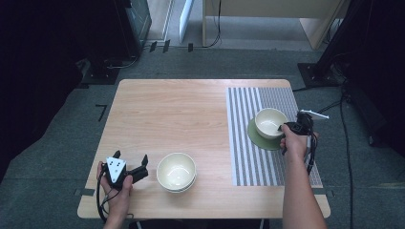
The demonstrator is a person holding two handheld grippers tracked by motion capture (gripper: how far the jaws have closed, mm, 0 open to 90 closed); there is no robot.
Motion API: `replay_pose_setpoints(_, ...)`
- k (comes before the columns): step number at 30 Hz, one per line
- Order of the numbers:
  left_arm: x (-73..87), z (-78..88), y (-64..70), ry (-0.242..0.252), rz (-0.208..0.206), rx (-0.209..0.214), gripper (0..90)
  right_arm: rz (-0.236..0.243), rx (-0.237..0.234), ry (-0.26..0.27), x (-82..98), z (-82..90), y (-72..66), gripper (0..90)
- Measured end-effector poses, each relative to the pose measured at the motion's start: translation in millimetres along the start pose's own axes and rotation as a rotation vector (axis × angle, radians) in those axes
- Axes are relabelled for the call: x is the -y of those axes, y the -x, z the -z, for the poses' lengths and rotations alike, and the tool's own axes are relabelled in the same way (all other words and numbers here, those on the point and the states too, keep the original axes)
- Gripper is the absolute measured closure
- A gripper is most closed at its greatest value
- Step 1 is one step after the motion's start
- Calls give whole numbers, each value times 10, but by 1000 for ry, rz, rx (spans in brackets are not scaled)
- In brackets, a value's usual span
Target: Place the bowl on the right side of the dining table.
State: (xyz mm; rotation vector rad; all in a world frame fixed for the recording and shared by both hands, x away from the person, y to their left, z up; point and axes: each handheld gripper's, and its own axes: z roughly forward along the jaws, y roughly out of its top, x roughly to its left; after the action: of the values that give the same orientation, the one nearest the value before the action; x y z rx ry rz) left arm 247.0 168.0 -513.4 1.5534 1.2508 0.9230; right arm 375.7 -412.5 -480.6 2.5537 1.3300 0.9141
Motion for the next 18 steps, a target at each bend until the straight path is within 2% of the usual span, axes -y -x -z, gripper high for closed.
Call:
replay_pose_setpoints(5,0,0,2,0,-1,-1,1,-5,-24,11,1,30,31,784)
replay_pose_setpoints(10,0,0,3,1,-1,-1,1,14,-42,37,8,54,40,699)
replay_pose_setpoints(12,0,0,2,0,-1,-1,1,44,-52,46,16,66,32,670)
replay_pose_setpoints(13,0,0,2,1,0,-1,1,79,-72,62,26,76,23,617)
replay_pose_setpoints(14,0,0,2,1,0,-1,1,79,-72,62,26,76,23,617)
replay_pose_setpoints(15,0,0,2,1,-1,-1,1,116,-70,80,41,91,10,546)
replay_pose_setpoints(17,0,0,3,1,-1,-1,1,130,-71,87,44,98,10,525)
replay_pose_setpoints(18,0,0,2,1,-1,-1,1,134,-85,100,49,125,10,469)
